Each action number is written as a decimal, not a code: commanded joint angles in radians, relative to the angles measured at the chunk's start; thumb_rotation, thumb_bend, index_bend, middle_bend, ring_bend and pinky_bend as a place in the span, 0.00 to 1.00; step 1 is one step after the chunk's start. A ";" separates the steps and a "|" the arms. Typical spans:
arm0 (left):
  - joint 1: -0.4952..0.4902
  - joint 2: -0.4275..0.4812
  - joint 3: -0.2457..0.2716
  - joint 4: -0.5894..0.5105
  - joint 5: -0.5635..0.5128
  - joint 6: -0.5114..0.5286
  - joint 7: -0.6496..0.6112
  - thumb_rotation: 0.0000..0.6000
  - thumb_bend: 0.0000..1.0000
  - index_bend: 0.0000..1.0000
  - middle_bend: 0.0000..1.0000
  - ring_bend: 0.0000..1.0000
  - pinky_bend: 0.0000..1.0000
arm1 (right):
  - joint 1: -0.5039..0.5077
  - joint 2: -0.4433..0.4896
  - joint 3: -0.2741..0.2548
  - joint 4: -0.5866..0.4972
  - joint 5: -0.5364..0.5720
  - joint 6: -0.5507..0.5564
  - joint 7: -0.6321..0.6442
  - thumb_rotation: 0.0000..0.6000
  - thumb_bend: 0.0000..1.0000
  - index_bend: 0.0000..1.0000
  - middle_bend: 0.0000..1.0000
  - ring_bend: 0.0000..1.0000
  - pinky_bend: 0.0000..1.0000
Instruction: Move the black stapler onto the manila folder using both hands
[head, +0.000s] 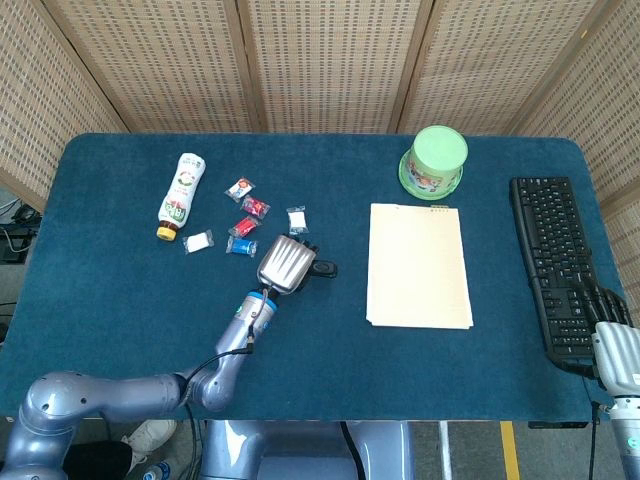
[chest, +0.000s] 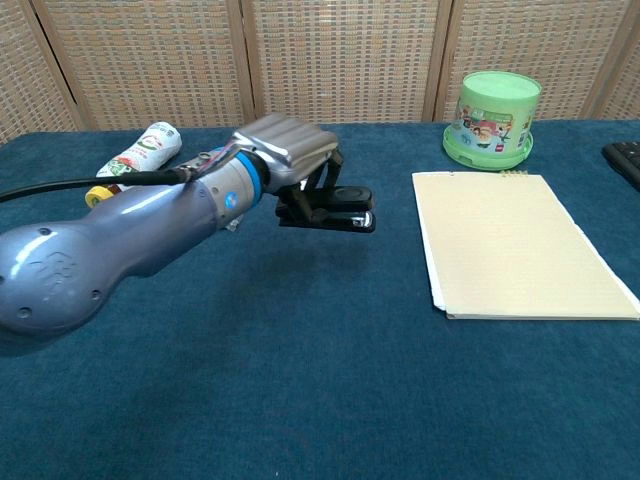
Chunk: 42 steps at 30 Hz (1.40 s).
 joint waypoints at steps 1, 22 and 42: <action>-0.062 -0.067 -0.019 0.085 -0.032 -0.050 0.015 1.00 0.58 0.76 0.52 0.50 0.52 | 0.003 0.000 0.008 0.015 0.023 -0.018 0.016 1.00 0.12 0.11 0.00 0.00 0.03; -0.088 -0.114 0.013 0.143 -0.105 -0.062 0.071 1.00 0.24 0.08 0.00 0.00 0.00 | 0.004 0.001 0.011 0.021 0.019 -0.023 0.032 1.00 0.12 0.11 0.00 0.00 0.03; 0.239 0.358 0.149 -0.364 0.140 0.274 -0.170 1.00 0.24 0.06 0.00 0.00 0.00 | 0.002 -0.010 -0.010 -0.019 -0.029 0.002 -0.042 1.00 0.12 0.11 0.00 0.00 0.03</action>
